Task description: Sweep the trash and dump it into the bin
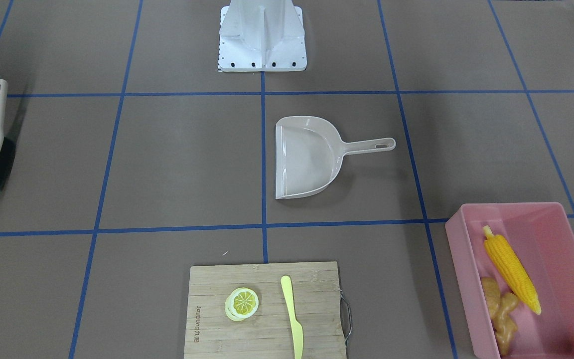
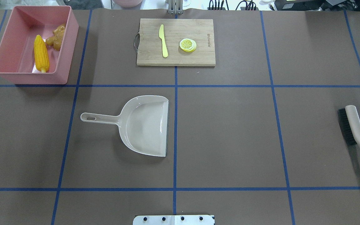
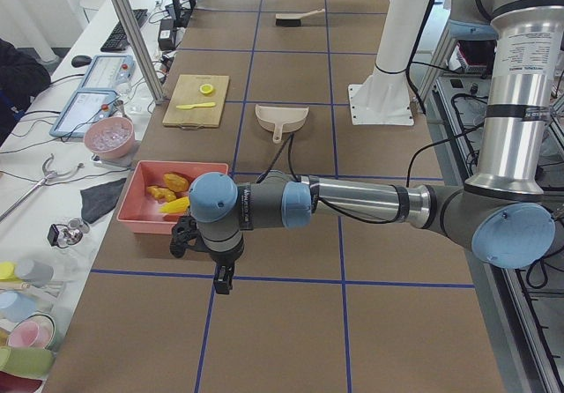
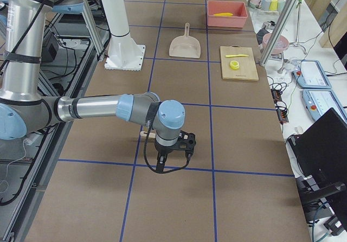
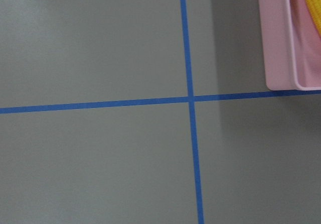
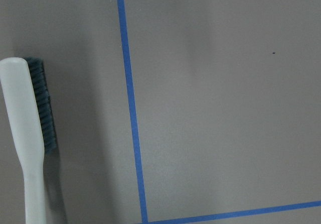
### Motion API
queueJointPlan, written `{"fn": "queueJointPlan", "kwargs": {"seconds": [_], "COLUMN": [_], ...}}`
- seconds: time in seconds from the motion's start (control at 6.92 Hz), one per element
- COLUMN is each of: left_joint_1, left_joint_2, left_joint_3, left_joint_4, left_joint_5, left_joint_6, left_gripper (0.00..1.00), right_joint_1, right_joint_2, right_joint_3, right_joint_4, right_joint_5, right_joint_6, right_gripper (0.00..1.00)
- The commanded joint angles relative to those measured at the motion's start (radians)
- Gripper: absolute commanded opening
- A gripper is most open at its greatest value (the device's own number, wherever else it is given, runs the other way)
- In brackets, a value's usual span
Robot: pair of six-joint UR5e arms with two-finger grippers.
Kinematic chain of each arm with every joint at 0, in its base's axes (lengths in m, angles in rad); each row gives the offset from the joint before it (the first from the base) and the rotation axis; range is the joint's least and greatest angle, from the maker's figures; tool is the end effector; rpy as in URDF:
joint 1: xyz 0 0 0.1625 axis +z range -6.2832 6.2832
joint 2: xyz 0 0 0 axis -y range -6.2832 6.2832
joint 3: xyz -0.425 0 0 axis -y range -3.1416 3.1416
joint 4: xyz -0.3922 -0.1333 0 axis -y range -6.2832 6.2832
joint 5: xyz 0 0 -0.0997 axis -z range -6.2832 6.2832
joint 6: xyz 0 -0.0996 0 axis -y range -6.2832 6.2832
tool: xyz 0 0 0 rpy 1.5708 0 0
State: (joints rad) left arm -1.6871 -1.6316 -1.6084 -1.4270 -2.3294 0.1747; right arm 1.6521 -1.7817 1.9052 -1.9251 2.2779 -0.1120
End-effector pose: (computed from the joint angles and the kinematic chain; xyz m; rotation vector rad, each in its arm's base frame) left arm -0.1238 -0.5015 0.6249 0.0672 0.7568 0.0383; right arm 0.0992 -0.3732 0.6263 -0.1521 -0.7218 0.0523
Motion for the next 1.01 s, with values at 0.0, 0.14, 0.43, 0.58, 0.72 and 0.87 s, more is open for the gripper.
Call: {"fn": "queueJointPlan", "kwargs": {"seconds": [0.0, 0.14, 0.43, 0.58, 0.72, 0.87], "left_joint_1": [0.004, 0.004, 0.006, 0.006, 0.006, 0.006], "left_joint_2": [-0.001, -0.001, -0.001, -0.001, -0.001, -0.001], "left_joint_3": [-0.005, -0.005, -0.001, -0.002, -0.004, -0.005], "left_joint_4": [-0.007, -0.006, -0.006, -0.006, -0.004, -0.006], "left_joint_5": [0.009, 0.01, 0.018, 0.013, 0.013, 0.013], "left_joint_6": [0.0, 0.0, 0.0, -0.001, -0.001, -0.001], "left_gripper": [0.98, 0.98, 0.98, 0.98, 0.98, 0.98], "right_joint_1": [0.0, 0.0, 0.0, -0.002, 0.0, 0.0], "right_joint_2": [-0.001, -0.001, -0.001, -0.001, 0.001, 0.001], "right_joint_3": [0.0, 0.0, 0.0, -0.002, -0.003, -0.008], "right_joint_4": [0.0, -0.002, -0.002, -0.002, 0.0, 0.0], "right_joint_5": [0.0, 0.0, 0.002, 0.002, 0.002, 0.002], "right_joint_6": [0.0, -0.001, -0.002, 0.0, 0.0, 0.002], "right_gripper": [1.0, 1.0, 1.0, 1.0, 1.0, 1.0]}}
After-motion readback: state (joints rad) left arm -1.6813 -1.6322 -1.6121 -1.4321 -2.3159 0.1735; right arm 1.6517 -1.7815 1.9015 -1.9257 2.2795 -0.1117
